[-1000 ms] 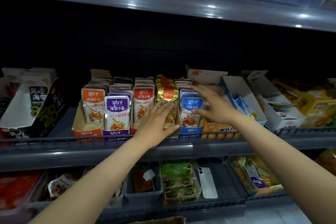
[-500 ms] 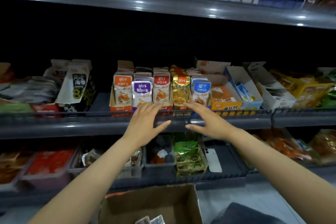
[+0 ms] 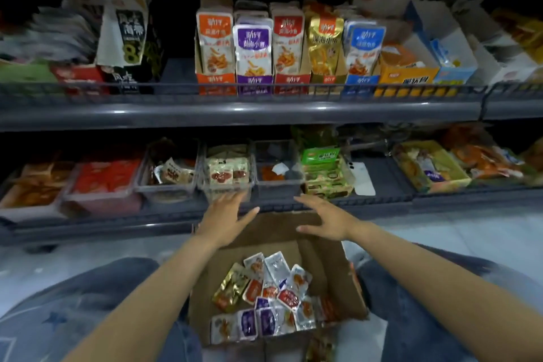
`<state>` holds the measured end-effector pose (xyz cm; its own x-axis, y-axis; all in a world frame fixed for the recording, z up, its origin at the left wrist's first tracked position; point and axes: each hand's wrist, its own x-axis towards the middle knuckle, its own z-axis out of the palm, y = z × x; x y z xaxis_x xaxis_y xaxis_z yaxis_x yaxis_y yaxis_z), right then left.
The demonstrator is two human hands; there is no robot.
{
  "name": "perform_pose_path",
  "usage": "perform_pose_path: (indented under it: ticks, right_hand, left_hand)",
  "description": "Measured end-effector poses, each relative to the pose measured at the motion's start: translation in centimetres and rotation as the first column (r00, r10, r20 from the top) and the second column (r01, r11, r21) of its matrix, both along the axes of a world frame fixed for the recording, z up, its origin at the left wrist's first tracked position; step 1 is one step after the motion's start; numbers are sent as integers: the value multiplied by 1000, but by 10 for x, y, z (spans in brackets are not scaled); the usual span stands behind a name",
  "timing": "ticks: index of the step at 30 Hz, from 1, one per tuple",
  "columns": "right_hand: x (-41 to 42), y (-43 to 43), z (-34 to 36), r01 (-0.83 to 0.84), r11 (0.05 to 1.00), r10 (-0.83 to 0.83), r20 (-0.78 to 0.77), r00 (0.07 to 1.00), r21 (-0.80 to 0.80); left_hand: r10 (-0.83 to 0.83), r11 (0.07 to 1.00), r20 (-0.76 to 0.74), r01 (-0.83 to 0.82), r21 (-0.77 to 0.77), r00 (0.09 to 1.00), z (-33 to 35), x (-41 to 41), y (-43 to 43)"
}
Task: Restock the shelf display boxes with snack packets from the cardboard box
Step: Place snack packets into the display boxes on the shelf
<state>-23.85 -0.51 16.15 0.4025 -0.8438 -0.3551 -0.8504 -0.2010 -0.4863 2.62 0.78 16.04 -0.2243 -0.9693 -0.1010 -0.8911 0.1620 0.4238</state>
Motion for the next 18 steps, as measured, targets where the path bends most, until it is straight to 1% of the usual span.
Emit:
perform_pose_path:
  ticks: [5,10,15,18]
  right_hand:
    - [2,13,-60,80,990,-81,-2,997,114]
    - [-5,26,-119,173,949,-173,-22,985,265]
    - [-7,30,-162,250,887,-265,-16,964,389]
    - [-10,31,-188,285,842,-310,-23,951,458]
  left_hand:
    - [27,980,83,-43,192,996,-61,12,7]
    - [46,927,150,-99,362,988,-111,15,16]
    - [45,862,150,-114,494,988,-157,16,18]
    - [77,819,133,-139,556,988,-181,12,19]
